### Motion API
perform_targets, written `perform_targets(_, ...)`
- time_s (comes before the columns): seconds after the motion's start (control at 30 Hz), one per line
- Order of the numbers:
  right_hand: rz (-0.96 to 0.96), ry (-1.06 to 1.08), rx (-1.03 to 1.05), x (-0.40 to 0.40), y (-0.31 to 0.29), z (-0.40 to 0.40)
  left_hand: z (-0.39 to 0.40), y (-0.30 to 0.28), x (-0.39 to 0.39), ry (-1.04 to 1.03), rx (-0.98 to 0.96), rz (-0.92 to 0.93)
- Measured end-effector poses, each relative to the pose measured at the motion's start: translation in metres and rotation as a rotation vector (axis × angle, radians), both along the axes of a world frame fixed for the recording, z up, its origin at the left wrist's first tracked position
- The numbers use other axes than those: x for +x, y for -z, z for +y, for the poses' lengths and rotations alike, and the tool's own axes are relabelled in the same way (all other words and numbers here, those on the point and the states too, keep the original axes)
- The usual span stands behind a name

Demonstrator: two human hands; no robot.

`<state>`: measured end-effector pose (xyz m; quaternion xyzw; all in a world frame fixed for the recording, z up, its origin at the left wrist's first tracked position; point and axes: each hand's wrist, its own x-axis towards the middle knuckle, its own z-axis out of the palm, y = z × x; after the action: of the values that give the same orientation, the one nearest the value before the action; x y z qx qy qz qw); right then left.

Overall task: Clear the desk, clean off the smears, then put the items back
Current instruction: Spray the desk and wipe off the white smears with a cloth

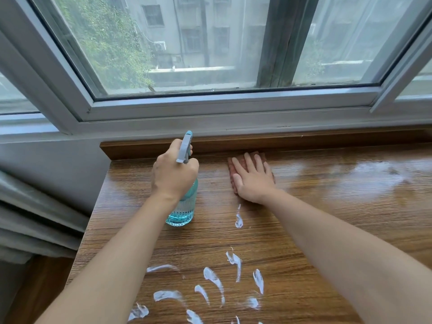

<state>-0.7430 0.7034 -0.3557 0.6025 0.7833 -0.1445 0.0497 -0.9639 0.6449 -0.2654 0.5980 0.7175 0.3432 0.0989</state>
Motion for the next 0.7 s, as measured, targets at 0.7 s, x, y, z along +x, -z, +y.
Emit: perform_targets(0.7, -0.029, -0.373, 0.070, 0.026, -0.003, -0.086, -0.001, -0.008, 0.015, 0.016, -0.033, 0.043)
